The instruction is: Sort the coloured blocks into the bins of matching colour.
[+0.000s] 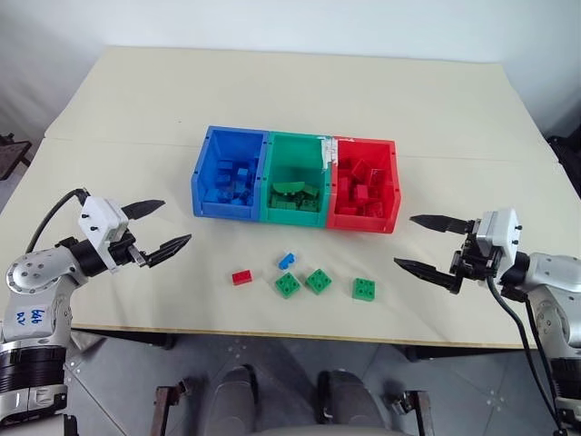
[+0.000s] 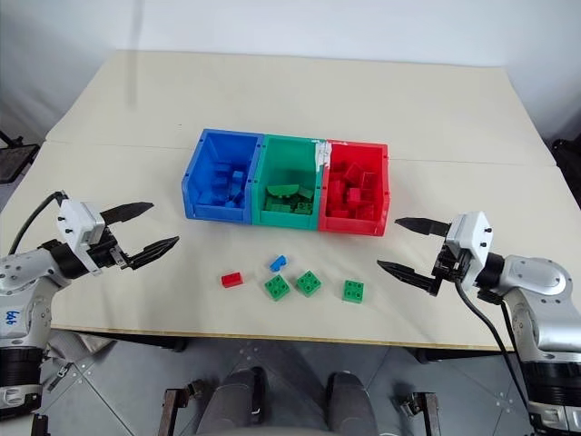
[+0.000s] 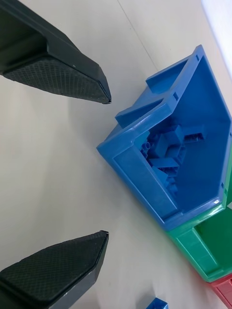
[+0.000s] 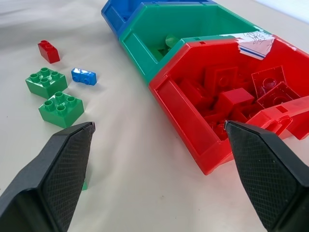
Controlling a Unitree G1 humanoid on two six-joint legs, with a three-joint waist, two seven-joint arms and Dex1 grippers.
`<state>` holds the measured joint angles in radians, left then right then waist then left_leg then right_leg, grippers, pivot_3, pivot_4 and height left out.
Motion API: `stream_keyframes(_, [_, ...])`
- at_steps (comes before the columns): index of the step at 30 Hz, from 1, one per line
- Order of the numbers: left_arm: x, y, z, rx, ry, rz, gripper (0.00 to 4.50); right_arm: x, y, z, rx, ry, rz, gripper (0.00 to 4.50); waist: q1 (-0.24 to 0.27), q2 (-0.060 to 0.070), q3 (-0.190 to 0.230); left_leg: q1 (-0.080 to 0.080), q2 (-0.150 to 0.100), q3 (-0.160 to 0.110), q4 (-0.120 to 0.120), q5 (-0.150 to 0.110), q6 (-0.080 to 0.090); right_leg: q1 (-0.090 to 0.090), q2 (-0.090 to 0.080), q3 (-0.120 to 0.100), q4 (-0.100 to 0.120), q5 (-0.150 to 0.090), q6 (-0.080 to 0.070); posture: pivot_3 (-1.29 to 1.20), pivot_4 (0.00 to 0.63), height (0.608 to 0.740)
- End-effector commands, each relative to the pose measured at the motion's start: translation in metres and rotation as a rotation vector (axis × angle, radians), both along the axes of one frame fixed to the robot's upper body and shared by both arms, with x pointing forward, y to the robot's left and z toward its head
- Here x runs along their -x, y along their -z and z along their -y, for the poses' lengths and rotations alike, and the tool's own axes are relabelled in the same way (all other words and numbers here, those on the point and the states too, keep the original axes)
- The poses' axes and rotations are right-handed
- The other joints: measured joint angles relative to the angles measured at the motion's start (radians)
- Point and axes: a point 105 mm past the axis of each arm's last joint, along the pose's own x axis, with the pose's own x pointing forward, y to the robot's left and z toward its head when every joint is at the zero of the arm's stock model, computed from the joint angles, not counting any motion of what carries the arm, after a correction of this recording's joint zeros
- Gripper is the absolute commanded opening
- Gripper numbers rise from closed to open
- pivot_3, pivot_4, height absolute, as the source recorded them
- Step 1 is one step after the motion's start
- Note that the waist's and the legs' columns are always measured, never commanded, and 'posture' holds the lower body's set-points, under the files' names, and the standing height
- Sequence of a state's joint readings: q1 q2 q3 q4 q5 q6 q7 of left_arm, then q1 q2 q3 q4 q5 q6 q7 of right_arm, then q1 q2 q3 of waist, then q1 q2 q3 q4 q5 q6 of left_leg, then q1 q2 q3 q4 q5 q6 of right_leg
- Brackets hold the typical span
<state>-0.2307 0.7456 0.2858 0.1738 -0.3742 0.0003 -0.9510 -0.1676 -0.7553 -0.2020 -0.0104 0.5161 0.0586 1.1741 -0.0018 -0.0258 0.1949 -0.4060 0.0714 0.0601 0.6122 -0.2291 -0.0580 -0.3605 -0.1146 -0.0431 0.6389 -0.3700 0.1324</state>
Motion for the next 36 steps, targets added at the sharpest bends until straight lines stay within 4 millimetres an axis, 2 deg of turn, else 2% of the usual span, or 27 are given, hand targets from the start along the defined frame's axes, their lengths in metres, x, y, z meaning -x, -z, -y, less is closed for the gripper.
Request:
stream_keyframes(1, [-0.003, -0.007, 0.000, -0.013, -0.005, 0.033, 4.47, 0.002, -0.007, -0.001, -0.009, -0.003, 0.040, 4.50, 0.000, 0.000, 0.000, 0.000, 0.000, 0.000, 0.000, 0.000, 0.000, 0.000, 0.000, 0.000, 0.000, 0.000, 0.000, 0.00, 0.150, 0.740])
stream_keyframes(5, [-0.001, -0.005, 0.014, 0.011, 0.061, 0.015, 4.47, 0.006, -0.005, 0.008, -0.007, 0.039, 0.037, 4.50, 0.001, 0.000, 0.000, 0.000, 0.000, 0.000, 0.000, 0.000, 0.000, 0.000, 0.000, 0.000, 0.000, 0.000, 0.000, 0.00, 0.150, 0.740])
stream_keyframes(9, [0.004, -0.001, 0.044, 0.038, 0.193, -0.013, 4.47, 0.016, -0.004, 0.030, 0.021, 0.119, 0.036, 4.50, 0.009, 0.000, 0.000, 0.000, 0.000, 0.000, 0.001, 0.000, 0.000, 0.000, 0.000, 0.000, 0.000, 0.000, 0.000, 0.00, 0.150, 0.740])
stream_keyframes(11, [0.011, 0.005, 0.061, 0.009, 0.275, -0.024, 4.47, 0.021, -0.002, 0.041, 0.045, 0.142, 0.028, 4.50, 0.011, 0.000, 0.000, 0.000, 0.000, 0.000, 0.001, 0.000, 0.000, 0.000, 0.000, 0.000, 0.000, 0.000, 0.001, 0.00, 0.150, 0.740])
stream_keyframes(15, [0.037, 0.026, 0.101, -0.097, 0.512, -0.061, 4.47, 0.036, 0.011, 0.060, 0.130, 0.155, -0.040, 4.50, 0.010, 0.000, 0.000, 0.001, 0.000, 0.001, 0.002, 0.000, 0.000, 0.001, 0.000, 0.001, 0.000, 0.001, 0.001, 0.00, 0.150, 0.740])
stream_keyframes(18, [0.044, 0.028, 0.112, -0.109, 0.569, -0.050, 4.47, 0.038, 0.019, 0.063, 0.165, 0.144, -0.058, 4.50, 0.002, 0.000, 0.000, 0.001, 0.000, 0.002, 0.002, 0.000, 0.000, 0.001, 0.000, 0.002, -0.001, 0.001, 0.001, 0.00, 0.150, 0.740])
stream_keyframes(21, [0.043, 0.025, 0.115, -0.078, 0.560, -0.042, 4.47, 0.037, 0.026, 0.046, 0.171, 0.064, -0.088, 4.50, -0.003, 0.000, 0.000, 0.002, 0.000, 0.002, 0.002, 0.000, 0.000, 0.001, 0.000, 0.003, 0.000, 0.001, 0.001, 0.00, 0.150, 0.740])
stream_keyframes(24, [0.043, 0.025, 0.108, -0.062, 0.527, -0.041, 4.47, 0.031, 0.025, 0.008, 0.149, -0.080, -0.116, 4.50, -0.007, 0.000, 0.000, 0.003, 0.000, 0.003, 0.003, 0.000, 0.000, 0.001, 0.000, 0.004, 0.003, 0.001, 0.001, 0.00, 0.150, 0.740])
stream_keyframes(27, [0.044, 0.025, 0.096, -0.058, 0.482, -0.044, 4.47, 0.023, 0.030, -0.019, 0.165, -0.174, -0.152, 4.50, -0.012, 0.000, 0.000, 0.003, 0.000, 0.003, 0.004, 0.001, 0.000, 0.001, 0.000, 0.005, 0.005, 0.001, 0.001, 0.00, 0.150, 0.740])
stream_keyframes(30, [0.044, 0.026, 0.083, -0.034, 0.430, -0.055, 4.47, 0.017, 0.037, -0.032, 0.202, -0.218, -0.176, 4.50, -0.007, 0.000, 0.000, 0.003, 0.000, 0.003, 0.004, 0.000, 0.001, 0.000, 0.000, 0.005, 0.004, 0.001, 0.001, 0.00, 0.150, 0.740])
stream_keyframes(35, [0.049, 0.031, 0.061, -0.044, 0.348, -0.076, 4.47, 0.006, 0.056, -0.039, 0.285, -0.249, -0.228, 4.50, 0.000, 0.000, 0.000, 0.001, 0.000, 0.003, 0.004, 0.000, 0.001, 0.000, 0.000, 0.005, 0.003, 0.001, 0.001, 0.00, 0.150, 0.740])
stream_keyframes(36, [0.051, 0.031, 0.060, -0.045, 0.337, -0.074, 4.50, 0.006, 0.060, -0.038, 0.304, -0.256, -0.231, 4.32, -0.001, 0.000, 0.000, 0.001, 0.000, 0.003, 0.004, -0.001, 0.002, 0.000, 0.000, 0.005, 0.002, 0.001, 0.001, 0.00, 0.150, 0.740])
